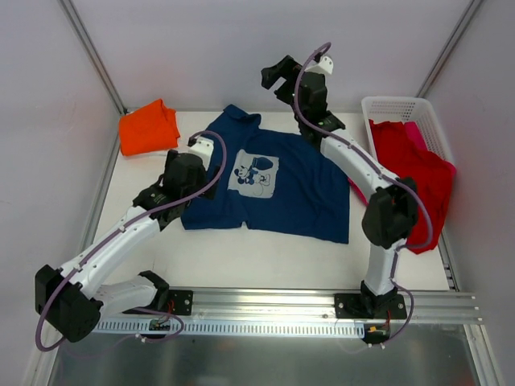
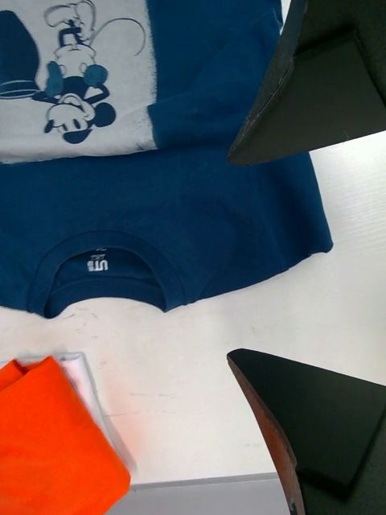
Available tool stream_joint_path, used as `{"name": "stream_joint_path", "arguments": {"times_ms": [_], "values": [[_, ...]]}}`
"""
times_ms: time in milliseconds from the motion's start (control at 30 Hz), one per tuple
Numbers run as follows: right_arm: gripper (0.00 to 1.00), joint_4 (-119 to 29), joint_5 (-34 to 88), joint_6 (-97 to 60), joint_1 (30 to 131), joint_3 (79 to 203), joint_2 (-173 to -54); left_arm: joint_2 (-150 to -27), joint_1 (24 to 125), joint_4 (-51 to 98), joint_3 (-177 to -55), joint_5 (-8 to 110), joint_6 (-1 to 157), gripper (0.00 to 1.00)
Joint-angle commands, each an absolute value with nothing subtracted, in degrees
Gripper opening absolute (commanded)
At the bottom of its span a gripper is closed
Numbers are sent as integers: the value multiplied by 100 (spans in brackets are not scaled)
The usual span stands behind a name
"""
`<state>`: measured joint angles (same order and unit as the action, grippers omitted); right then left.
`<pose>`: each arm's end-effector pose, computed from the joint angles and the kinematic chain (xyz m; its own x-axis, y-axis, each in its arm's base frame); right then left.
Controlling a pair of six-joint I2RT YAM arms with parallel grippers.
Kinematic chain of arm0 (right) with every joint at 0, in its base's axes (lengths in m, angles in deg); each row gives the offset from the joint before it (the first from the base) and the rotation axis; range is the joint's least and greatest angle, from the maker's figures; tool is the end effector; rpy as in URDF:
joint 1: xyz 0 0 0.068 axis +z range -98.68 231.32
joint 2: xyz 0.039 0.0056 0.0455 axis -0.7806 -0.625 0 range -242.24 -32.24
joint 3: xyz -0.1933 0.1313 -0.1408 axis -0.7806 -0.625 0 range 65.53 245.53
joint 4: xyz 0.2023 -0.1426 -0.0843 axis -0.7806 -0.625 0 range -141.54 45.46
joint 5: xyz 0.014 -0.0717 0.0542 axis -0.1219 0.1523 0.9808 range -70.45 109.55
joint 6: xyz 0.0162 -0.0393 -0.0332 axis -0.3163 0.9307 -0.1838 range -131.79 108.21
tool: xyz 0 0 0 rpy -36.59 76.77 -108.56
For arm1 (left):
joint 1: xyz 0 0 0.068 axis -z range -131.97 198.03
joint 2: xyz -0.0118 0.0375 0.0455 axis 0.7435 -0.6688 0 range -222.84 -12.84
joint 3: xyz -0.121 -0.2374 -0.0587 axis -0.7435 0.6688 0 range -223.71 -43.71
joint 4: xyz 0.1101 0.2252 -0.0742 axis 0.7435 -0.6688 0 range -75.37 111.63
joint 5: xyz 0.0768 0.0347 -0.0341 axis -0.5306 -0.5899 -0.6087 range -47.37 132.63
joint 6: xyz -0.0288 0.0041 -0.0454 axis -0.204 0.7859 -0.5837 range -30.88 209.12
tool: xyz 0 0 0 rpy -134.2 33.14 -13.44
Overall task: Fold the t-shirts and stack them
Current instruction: Flatten out the tshirt
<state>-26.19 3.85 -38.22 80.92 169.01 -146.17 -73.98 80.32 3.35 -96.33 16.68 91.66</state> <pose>0.4275 0.2318 0.3843 -0.0009 0.4923 -0.8704 -0.2702 0.8379 0.4742 0.2097 -0.1142 0.3199 -0.3741 0.2837 -0.8829 0.1669 0.9571 0.2368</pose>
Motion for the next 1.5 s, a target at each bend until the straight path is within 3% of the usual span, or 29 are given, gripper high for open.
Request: {"name": "stream_joint_path", "arguments": {"times_ms": [0,233,333,433,667,800,1000,1300,1467], "values": [[99,-5445,915,-3244,8243,16566,-13983,-7796,8072,397,-9759,1925,9140,99],[99,-6991,83,-2918,9077,14316,-12104,-8991,8037,-259,-10575,2453,8350,99],[99,-7214,-83,-3138,9359,13245,-11444,-9054,7564,-762,-10542,2906,7508,99],[99,-7135,-320,-3489,9666,12024,-10216,-8380,6775,-694,-9753,3856,5641,99],[100,-7661,-820,-4043,10175,11396,-8956,-5892,6824,-324,-7555,3727,3297,99],[99,-7829,-1120,-4272,10545,11343,-8831,-4626,6859,-307,-6265,3938,2453,99],[100,-7917,-1384,-4659,11169,11352,-9147,-3324,6903,-342,-5374,3614,2311,97],[99,-8356,-2008,-5362,12224,11405,-9560,-3385,6895,-202,-5101,2515,2004,96],[100,-8576,-2175,-5608,12541,11414,-9727,-3875,6903,956,-4812,2496,2056,93]]}}
